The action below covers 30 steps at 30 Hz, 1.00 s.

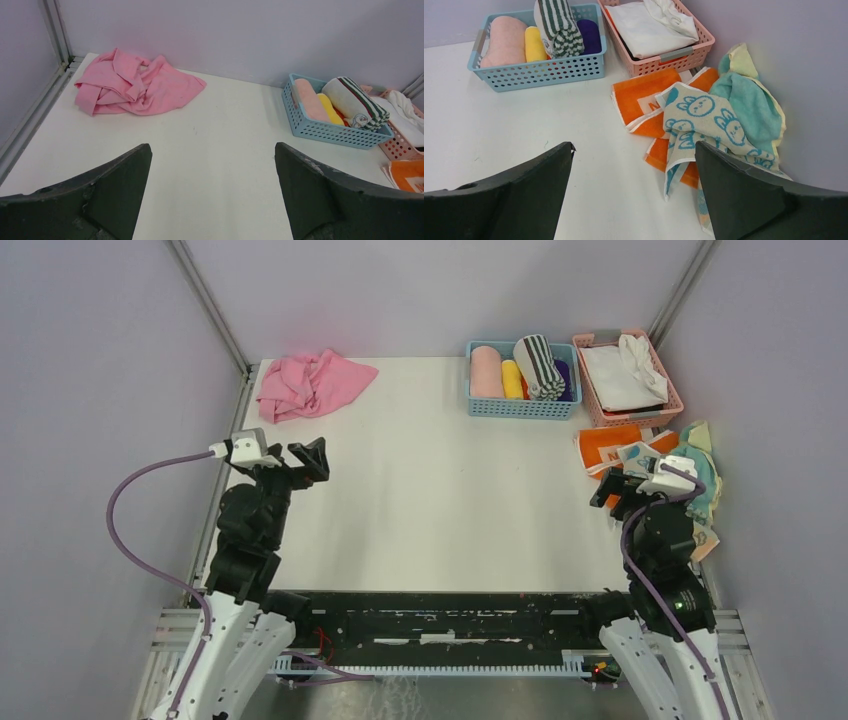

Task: Roll the towels
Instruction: Pick up the towel at the corner of the board.

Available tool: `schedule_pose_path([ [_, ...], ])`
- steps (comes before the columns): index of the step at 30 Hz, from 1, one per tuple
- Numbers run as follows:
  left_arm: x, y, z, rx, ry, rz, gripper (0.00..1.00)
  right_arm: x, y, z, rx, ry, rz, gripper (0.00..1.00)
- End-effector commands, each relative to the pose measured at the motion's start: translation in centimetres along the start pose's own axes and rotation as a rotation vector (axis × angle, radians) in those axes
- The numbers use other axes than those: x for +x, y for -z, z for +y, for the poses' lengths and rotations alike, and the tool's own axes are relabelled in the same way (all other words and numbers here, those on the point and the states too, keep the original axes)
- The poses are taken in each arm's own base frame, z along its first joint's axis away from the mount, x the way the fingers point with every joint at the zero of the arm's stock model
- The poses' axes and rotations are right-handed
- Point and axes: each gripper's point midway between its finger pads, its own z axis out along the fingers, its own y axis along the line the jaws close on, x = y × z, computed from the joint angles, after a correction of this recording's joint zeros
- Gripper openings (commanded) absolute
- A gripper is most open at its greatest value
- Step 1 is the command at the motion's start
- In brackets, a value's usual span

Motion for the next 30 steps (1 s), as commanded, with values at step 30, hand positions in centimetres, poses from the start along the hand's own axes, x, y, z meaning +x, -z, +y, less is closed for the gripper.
schedule_pose_path([
  [30,-0.3,2.2,-1.7,0.12,-0.032,-0.029,0.99,10.2,-13.6,-10.0,0.694,-0.206,0.54,0.99],
])
